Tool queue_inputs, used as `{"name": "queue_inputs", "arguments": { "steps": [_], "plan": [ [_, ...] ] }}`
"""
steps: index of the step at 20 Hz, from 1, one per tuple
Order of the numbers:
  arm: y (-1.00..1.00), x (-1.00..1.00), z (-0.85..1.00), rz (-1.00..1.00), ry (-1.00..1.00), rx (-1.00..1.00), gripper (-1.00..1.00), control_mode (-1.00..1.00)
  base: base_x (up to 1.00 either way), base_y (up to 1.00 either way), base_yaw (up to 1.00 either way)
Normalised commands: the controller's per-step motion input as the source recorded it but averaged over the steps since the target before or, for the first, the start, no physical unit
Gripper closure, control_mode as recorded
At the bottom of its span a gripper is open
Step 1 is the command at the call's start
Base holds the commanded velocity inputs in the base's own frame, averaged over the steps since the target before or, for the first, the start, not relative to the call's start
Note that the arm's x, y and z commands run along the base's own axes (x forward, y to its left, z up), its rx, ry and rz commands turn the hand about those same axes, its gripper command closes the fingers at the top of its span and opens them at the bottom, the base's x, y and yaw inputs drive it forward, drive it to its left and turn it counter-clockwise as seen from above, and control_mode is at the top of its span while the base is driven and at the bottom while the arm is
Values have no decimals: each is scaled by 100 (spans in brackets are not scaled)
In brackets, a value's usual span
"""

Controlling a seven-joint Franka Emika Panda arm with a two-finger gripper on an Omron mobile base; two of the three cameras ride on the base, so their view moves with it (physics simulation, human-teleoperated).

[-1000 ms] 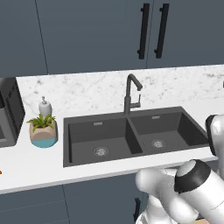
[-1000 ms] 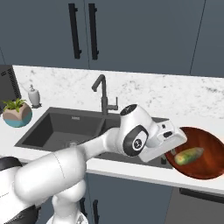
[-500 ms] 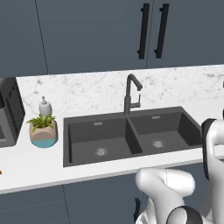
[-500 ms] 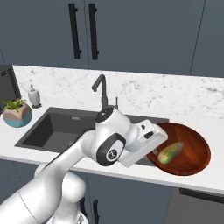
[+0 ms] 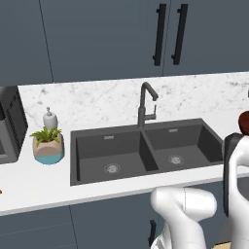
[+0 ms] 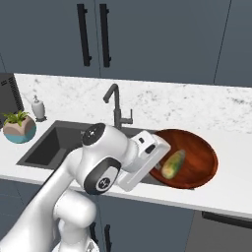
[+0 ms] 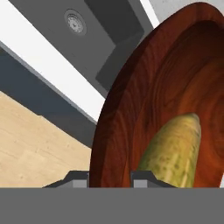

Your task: Pick the cucumber from the sink and place it in the bowl. Then pick the bowl and place it in the microwave. Then close the microwave door and press the start button.

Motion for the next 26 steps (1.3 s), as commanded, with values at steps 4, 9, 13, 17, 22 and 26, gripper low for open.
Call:
{"name": "queue_inputs", "arguments": {
  "steps": [4,9,13,17,22,26],
  "plan": [
    [34,-26,41,14,0,0,100,-100,0,0,0],
    [27,-28,32,6,0,-8,100,-100,0,0,0],
    [21,-39,23,0,0,-16,100,-100,0,0,0],
    [21,-18,20,0,0,-10,100,-100,0,0,0],
    [4,0,20,2,1,-2,100,-100,0,0,0],
    [0,0,-1,3,1,0,100,-100,0,0,0]
  ]
}}
